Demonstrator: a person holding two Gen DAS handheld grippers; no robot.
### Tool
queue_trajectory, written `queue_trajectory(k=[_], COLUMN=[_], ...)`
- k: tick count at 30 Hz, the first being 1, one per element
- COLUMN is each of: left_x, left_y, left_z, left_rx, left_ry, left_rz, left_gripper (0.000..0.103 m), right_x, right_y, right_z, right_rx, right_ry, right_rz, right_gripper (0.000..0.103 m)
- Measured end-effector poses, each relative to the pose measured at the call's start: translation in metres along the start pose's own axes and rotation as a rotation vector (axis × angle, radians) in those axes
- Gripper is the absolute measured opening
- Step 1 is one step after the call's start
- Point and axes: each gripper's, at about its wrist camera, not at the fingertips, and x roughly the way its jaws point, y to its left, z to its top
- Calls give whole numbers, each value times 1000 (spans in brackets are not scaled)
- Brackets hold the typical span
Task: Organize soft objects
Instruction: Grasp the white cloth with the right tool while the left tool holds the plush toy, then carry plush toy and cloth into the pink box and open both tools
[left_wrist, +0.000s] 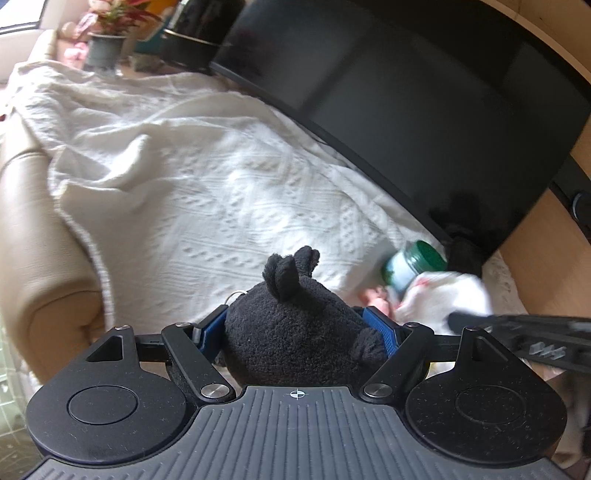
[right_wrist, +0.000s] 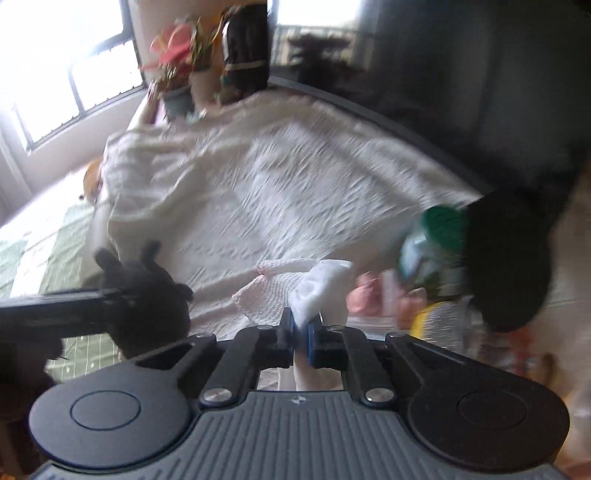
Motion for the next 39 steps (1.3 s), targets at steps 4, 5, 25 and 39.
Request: queue_trajectory(k=[4,5,25,39], left_x=[14,16,75,165], left_y=[-24,-33,-324,-489], left_z=[8,11,23,-70], left_rx=[31,45,516,712], left_ry=[27,28,119,492], left_rz=[-64,-85,-582,-699], left_gripper=[82,82,83,84], right_x=[-40,-48,-240,-185], right_y=[-27,-33,-192,-251], right_z=[10,12,-47,-186], right_rx=[49,57,343,582], right_ry=[-73,-92,-421,-254], right_rz=[-67,-85,-657,-743], right_gripper=[7,7,7,12])
